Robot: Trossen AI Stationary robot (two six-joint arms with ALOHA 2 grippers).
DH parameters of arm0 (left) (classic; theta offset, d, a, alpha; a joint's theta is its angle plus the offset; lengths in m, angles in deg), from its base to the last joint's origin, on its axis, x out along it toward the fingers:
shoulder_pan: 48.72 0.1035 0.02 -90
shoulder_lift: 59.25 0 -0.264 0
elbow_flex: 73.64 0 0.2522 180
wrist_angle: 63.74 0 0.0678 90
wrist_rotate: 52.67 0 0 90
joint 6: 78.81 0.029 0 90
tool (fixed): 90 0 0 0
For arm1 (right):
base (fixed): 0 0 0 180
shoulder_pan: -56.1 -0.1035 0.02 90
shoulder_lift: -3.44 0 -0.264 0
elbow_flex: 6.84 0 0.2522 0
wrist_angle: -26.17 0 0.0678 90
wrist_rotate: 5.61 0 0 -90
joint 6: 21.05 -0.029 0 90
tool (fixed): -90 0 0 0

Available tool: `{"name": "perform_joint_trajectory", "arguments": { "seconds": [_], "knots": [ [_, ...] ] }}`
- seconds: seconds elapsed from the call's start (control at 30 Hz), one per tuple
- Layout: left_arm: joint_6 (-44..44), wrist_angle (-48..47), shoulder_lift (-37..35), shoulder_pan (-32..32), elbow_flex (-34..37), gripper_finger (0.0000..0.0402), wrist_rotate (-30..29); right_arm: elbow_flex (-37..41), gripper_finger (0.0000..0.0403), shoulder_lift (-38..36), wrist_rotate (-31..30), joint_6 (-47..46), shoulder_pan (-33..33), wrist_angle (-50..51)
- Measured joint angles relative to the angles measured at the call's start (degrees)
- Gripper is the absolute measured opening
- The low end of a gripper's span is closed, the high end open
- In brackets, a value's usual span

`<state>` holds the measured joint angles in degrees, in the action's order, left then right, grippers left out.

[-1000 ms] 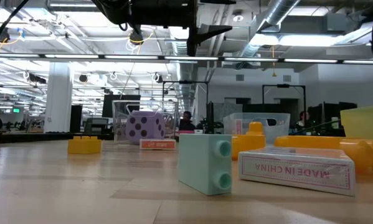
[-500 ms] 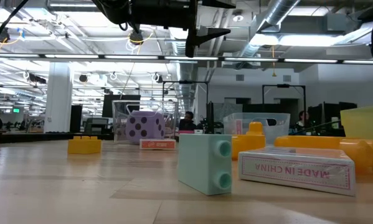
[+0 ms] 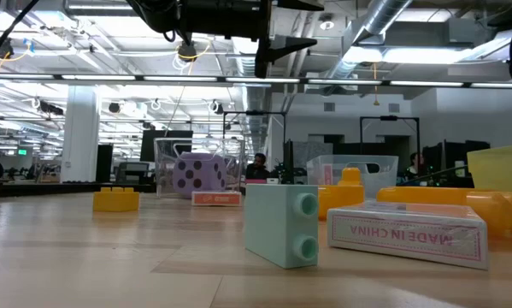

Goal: Pick & Place Toys
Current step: Put the yellow game piece into the bin

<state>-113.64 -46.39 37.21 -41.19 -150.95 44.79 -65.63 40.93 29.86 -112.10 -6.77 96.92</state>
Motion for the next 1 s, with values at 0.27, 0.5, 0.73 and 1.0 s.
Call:
{"name": "perform_joint_trajectory", "arguments": {
  "seconds": [0.27,0.5,0.73,1.0],
  "knots": [
    [0.5,0.0,0.0,-0.1,0.0,0.0246,-0.2,0.0,0.0249,0.0,0.0,0.0,0.0,-0.2],
    [2.4,0.0,0.0,-0.5,0.0,0.0246,-0.6,0.0,0.0249,0.0,0.0,0.0,0.0,-0.2],
    [3.6,0.1,-0.7,-1.2,0.0,0.0246,-0.6,0.0,0.0249,0.0,-2.0,0.0,0.0,-1.0],
    [6.6,-4.2,-4.3,-1.8,0.0,0.0246,-0.8,0.0,0.0249,0.0,-5.0,0.2,0.0,-1.8]
  ]
}}
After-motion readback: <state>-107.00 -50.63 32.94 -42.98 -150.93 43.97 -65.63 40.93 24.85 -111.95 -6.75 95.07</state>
